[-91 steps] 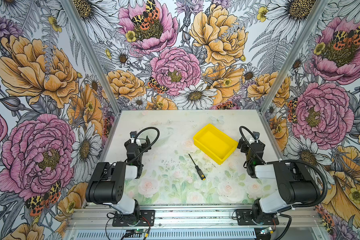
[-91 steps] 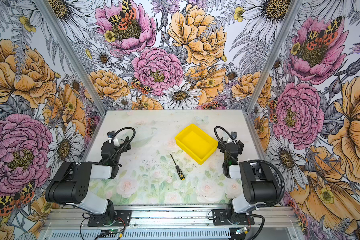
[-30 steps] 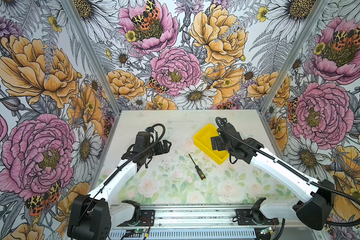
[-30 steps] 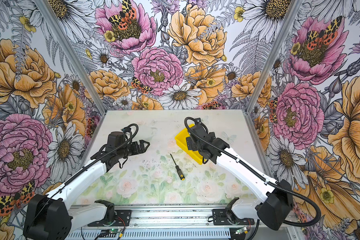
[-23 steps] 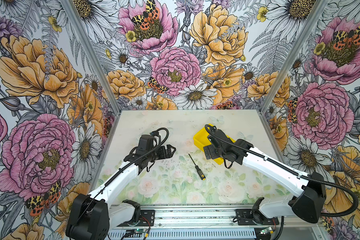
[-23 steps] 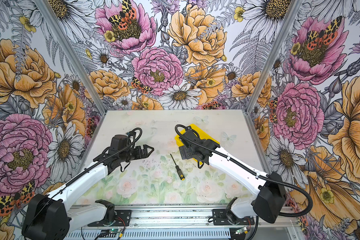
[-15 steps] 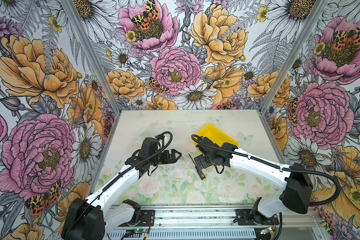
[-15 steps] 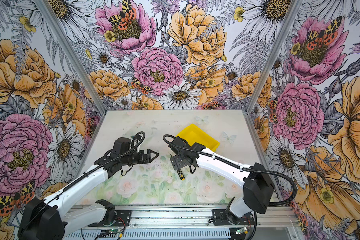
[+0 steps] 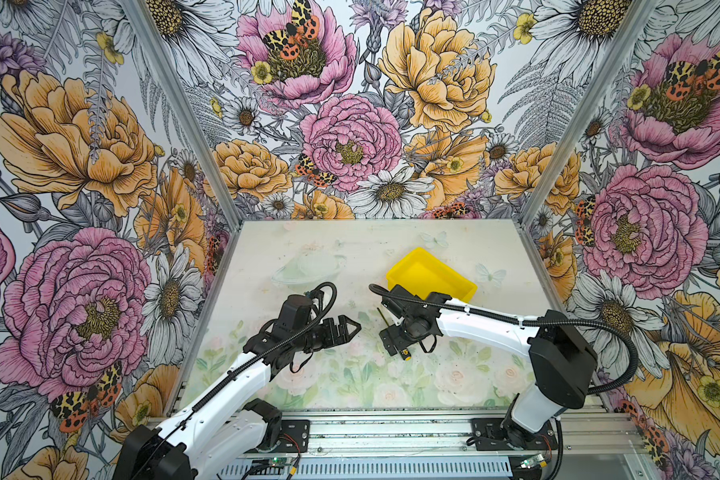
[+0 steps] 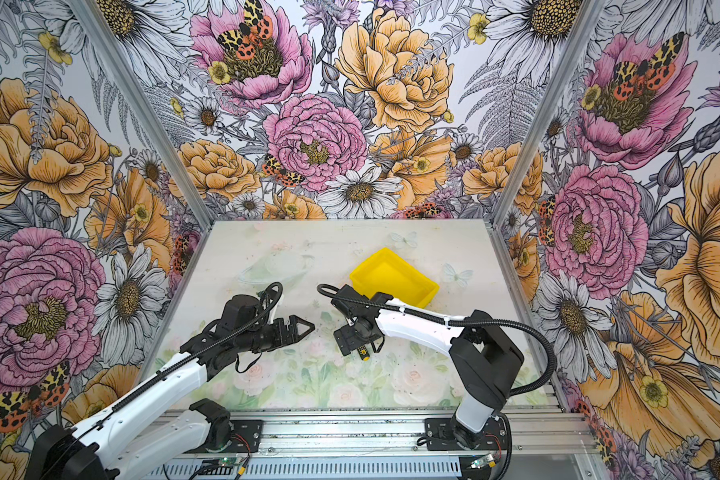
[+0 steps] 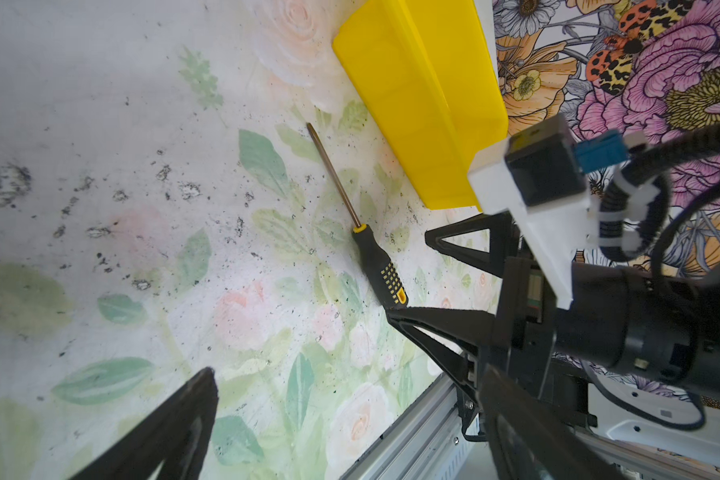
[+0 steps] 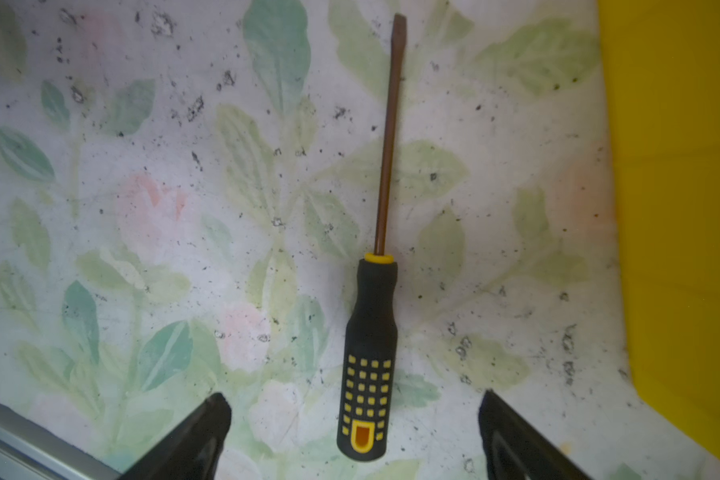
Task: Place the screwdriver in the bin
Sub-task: 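Lower the right gripper and close it on the screwdriver handle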
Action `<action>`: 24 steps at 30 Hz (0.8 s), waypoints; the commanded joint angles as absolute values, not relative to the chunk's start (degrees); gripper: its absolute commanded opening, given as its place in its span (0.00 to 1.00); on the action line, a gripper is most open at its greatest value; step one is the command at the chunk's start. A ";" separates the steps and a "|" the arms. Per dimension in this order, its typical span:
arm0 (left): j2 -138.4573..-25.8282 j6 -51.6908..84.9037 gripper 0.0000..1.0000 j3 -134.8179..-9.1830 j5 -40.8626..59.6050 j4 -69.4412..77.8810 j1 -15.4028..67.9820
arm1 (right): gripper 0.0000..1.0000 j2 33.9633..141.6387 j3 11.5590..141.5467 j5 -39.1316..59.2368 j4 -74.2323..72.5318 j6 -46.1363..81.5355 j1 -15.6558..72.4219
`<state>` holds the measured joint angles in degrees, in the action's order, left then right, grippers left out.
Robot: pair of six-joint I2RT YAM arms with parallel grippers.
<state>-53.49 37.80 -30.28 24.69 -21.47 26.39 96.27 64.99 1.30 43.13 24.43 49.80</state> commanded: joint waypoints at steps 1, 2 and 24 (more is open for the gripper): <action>-52.49 39.02 0.99 -29.71 23.08 -22.07 26.18 | 0.94 97.83 64.20 4.28 39.94 23.39 49.62; -52.26 39.02 0.99 -29.71 22.95 -22.22 26.15 | 0.94 98.10 64.05 4.37 39.77 23.19 49.66; -47.88 39.29 0.99 -27.95 19.78 -24.42 25.47 | 0.63 103.09 58.65 6.51 33.09 23.73 48.37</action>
